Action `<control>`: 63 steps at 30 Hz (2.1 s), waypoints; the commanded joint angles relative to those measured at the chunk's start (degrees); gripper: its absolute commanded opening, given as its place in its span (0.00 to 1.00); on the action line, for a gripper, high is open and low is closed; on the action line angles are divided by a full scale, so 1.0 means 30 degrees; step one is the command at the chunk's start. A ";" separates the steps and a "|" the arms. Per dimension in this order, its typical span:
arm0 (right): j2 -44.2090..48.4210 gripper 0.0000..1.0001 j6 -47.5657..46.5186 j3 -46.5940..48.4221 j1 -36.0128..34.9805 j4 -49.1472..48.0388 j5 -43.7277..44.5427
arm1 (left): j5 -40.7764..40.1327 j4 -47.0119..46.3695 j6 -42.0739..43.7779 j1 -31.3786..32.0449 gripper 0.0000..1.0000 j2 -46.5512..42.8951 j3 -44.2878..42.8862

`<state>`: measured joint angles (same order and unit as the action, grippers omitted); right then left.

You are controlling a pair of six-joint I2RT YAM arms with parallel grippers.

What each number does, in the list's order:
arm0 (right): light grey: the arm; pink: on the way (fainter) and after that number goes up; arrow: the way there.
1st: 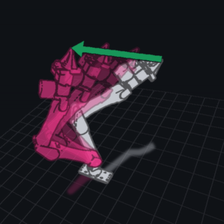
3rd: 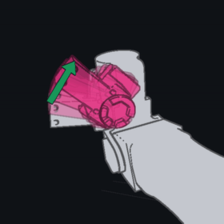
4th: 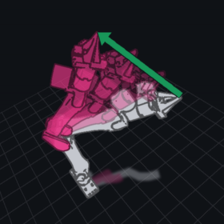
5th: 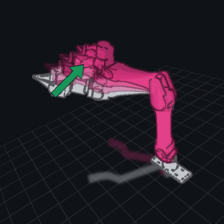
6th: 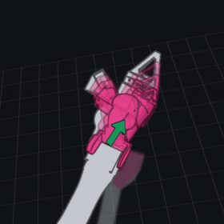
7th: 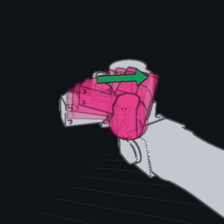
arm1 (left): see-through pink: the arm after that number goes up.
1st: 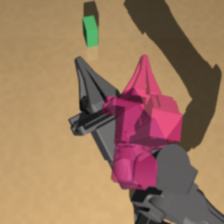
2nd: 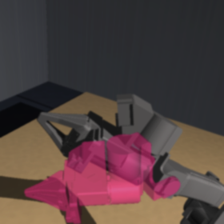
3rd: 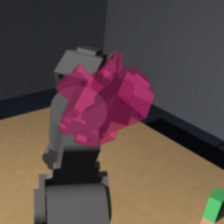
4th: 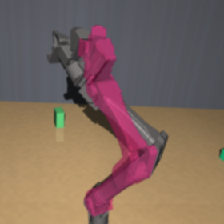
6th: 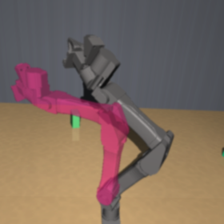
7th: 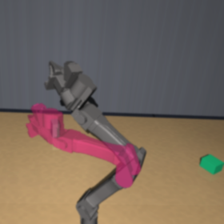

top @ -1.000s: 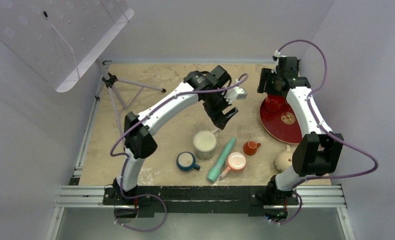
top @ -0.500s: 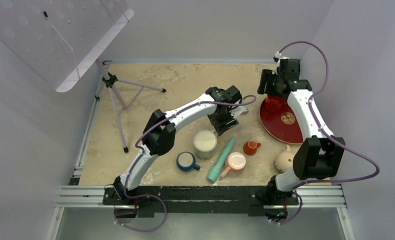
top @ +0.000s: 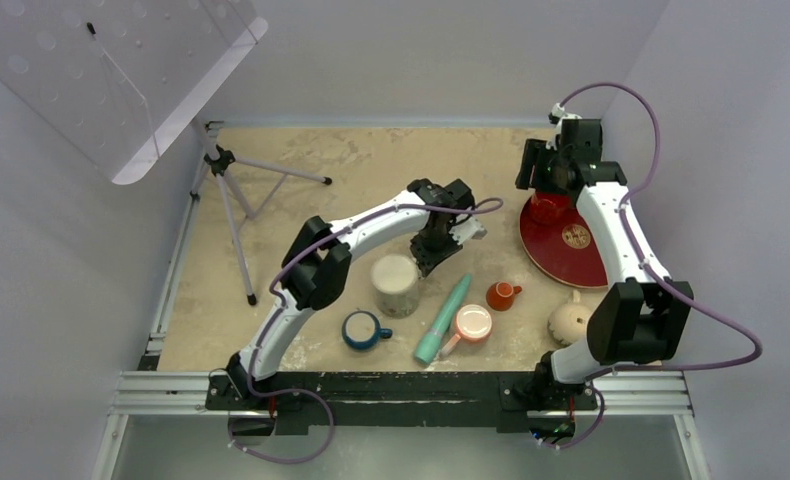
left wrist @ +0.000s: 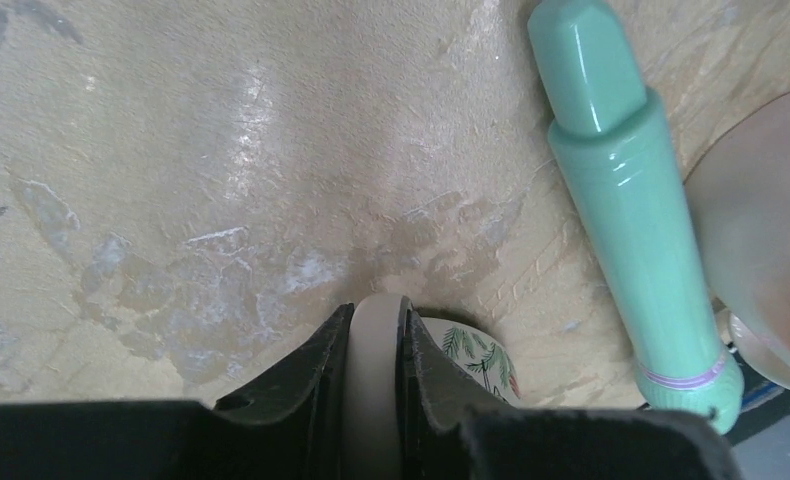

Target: Turn the mug right side up

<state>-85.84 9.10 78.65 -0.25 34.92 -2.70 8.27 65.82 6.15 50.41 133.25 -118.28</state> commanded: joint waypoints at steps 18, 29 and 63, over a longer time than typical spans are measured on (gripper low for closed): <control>0.3683 0.70 0.3359 -0.6032 -0.3298 -1.0682 -1.3499 | 1.0465 -0.5208 -0.2569 -0.7224 0.00 -0.7031 -0.0519; 0.2555 0.71 0.0695 -0.7001 -0.3342 -1.1933 -1.5795 | 1.3513 -0.4489 -0.0313 -0.7235 0.00 -0.7926 -0.1520; 0.3703 0.00 -0.2792 -0.2334 -0.6375 -0.1319 -0.3003 | 0.7220 -0.3885 0.2093 -0.7631 0.92 -0.9673 0.0592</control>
<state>-79.11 8.03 62.74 -19.70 23.75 -28.47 37.54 52.58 9.02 28.40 108.27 -117.23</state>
